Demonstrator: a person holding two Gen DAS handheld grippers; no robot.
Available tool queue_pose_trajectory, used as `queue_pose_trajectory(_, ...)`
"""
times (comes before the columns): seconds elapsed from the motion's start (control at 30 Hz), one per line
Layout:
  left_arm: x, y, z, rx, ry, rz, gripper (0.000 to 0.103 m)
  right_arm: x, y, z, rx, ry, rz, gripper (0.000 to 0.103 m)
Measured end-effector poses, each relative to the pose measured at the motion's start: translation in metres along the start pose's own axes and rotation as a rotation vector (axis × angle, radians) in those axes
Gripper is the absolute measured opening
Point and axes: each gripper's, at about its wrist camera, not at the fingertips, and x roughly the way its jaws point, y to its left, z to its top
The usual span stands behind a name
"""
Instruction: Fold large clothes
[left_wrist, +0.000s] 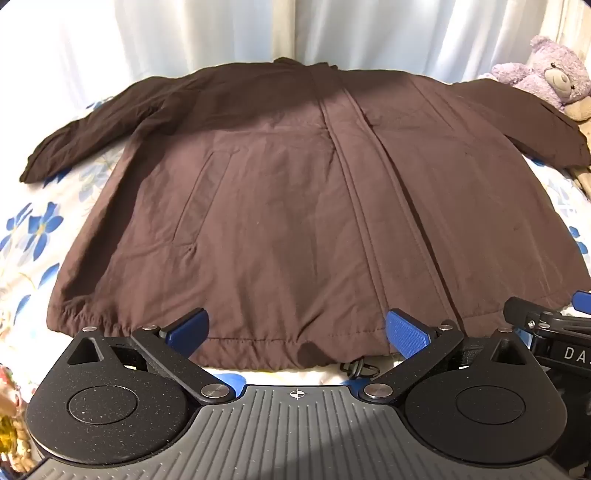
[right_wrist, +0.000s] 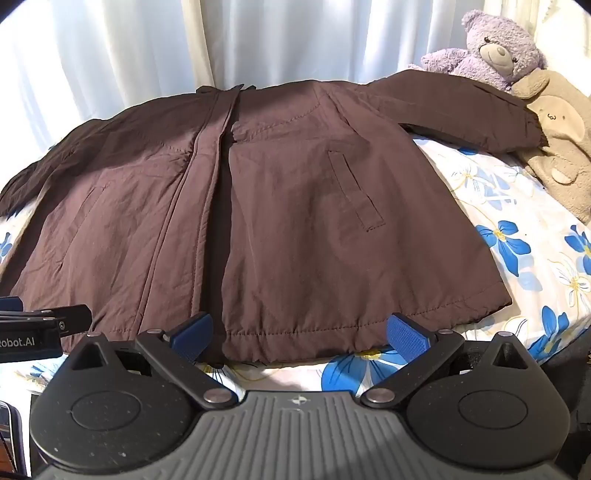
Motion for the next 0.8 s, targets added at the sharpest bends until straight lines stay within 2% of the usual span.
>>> queue_pose_trajectory(0.8,0.0050,0.0008,0.0001,-0.009,0.018,0.032,0.103,-0.0026,0.0012,0.0060,0.002,0.003,0.005,0.101)
